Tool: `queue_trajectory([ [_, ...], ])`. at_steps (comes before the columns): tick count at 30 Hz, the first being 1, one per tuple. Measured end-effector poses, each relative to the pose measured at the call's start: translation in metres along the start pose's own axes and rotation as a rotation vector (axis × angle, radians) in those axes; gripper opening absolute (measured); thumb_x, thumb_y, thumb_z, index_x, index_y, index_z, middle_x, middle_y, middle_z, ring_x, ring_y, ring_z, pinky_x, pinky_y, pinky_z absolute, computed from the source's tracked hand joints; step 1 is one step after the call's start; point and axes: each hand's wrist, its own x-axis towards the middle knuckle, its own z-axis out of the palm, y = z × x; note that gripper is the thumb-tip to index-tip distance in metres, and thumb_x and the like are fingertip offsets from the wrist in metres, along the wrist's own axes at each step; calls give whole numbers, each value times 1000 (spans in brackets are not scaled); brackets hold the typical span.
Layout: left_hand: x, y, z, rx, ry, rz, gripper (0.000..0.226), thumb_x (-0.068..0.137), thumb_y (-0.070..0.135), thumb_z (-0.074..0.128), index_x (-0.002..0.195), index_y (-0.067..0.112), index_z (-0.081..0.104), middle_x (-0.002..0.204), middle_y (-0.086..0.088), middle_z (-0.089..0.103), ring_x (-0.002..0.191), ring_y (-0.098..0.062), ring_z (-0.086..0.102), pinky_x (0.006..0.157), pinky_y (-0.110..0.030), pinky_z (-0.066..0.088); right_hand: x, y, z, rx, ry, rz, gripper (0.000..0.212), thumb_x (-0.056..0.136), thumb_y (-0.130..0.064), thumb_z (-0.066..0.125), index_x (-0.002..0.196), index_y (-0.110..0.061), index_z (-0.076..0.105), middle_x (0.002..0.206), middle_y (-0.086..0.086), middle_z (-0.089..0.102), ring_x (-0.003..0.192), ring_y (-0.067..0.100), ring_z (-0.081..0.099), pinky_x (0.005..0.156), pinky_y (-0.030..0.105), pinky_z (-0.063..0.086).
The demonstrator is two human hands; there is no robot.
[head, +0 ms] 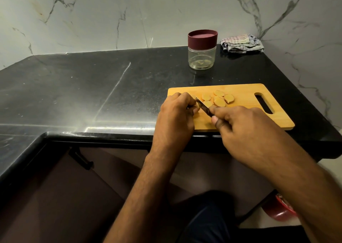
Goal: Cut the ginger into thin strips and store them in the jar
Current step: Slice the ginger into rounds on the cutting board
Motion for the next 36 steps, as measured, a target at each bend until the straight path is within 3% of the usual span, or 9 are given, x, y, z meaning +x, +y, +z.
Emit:
queue_trajectory([
  [2, 1, -2, 0, 2, -3, 11, 10, 87, 0, 66, 85, 10, 65, 88, -2, 64, 86, -20, 59, 71, -43, 51, -1, 0, 1, 11, 8, 4, 36, 100, -35, 42, 136, -41, 48, 105, -7, 59, 64, 5, 42, 49, 16, 27],
  [9, 2, -2, 0, -3, 12, -8, 14, 84, -3, 65, 79, 10, 64, 84, -1, 65, 82, -20, 60, 70, -42, 50, 18, -7, 7, -31, -8, 10, 34, 100, -31, 45, 132, -41, 52, 123, -2, 59, 92, 9, 48, 69, 22, 38],
  [15, 0, -1, 0, 0, 16, -1, 14, 86, -3, 66, 81, 10, 65, 86, -1, 65, 84, -19, 60, 71, -39, 51, 4, 0, 7, -58, -20, 3, 35, 100, -34, 43, 134, -41, 50, 97, -6, 58, 69, 6, 45, 51, 18, 34],
  [18, 1, -3, 0, 3, 11, -4, 15, 84, -4, 66, 78, 10, 64, 84, -1, 64, 82, -20, 60, 71, -42, 51, 8, -2, 8, -71, -5, 15, 34, 100, -32, 43, 133, -39, 51, 110, -1, 63, 79, 9, 45, 56, 20, 39],
  [23, 2, -2, 0, 24, 36, -31, 17, 83, -4, 65, 76, 12, 65, 83, 0, 64, 81, -19, 59, 70, -39, 50, 20, -13, 16, -108, -67, 35, 32, 98, -23, 48, 127, -34, 55, 88, -2, 52, 78, 12, 46, 65, 27, 43],
  [28, 0, 3, 0, 84, 47, -30, 15, 88, 0, 67, 78, 12, 67, 85, -1, 62, 83, -16, 56, 66, -23, 43, 18, -20, -2, -243, -312, 85, 50, 95, -20, 55, 141, -30, 39, 120, 5, 56, 105, 21, 54, 82, 33, 49],
  [30, 1, 1, 0, 96, 42, -16, 13, 88, 1, 68, 79, 11, 68, 86, -2, 62, 84, -17, 56, 66, -25, 45, 13, -21, 0, -261, -272, 75, 45, 95, -20, 55, 138, -27, 43, 113, 4, 57, 99, 20, 56, 77, 32, 49],
  [33, 1, 1, 0, 110, 48, -7, 16, 85, -2, 69, 77, 11, 67, 84, -2, 62, 82, -17, 55, 64, -25, 44, 16, -16, 7, -242, -95, 26, 32, 94, -21, 52, 126, -26, 56, 84, -1, 51, 80, 16, 50, 63, 28, 42],
  [36, 1, 1, 1, 100, 54, -19, 11, 86, 1, 70, 78, 9, 68, 83, -3, 62, 82, -19, 55, 65, -28, 44, 21, -22, 4, -189, -222, 109, 41, 94, -19, 55, 133, -33, 51, 98, 2, 54, 91, 20, 54, 74, 32, 49],
])
